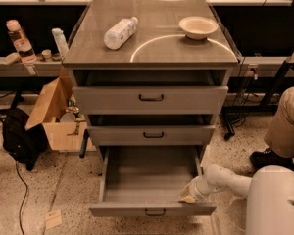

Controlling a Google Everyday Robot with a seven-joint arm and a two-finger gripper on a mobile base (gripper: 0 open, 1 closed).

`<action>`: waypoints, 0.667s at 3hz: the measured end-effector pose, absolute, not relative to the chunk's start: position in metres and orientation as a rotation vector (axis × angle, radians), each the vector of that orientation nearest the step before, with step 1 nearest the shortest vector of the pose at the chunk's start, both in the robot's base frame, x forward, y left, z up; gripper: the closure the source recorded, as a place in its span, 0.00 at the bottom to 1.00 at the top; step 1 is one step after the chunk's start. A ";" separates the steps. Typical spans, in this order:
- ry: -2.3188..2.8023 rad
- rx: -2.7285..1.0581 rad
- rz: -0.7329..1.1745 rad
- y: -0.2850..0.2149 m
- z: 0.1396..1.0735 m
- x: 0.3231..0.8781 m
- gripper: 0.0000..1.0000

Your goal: Open bottom drawer

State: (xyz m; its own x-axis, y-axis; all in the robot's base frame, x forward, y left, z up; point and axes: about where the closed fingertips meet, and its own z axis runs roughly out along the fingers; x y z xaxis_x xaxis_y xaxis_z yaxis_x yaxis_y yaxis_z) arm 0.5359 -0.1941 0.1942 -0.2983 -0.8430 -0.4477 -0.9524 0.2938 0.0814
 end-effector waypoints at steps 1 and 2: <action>2.248 -1.626 0.482 -0.194 0.194 0.536 0.33; 2.248 -1.626 0.482 -0.194 0.194 0.536 0.10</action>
Offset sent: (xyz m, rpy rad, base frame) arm 0.0000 0.0000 0.0000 0.0000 0.0000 0.0000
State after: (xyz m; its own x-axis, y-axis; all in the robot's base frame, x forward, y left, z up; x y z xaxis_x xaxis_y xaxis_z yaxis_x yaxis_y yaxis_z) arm 0.5359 -0.1941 0.1941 -0.2983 -0.8430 -0.4477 -0.9524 0.2937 0.0815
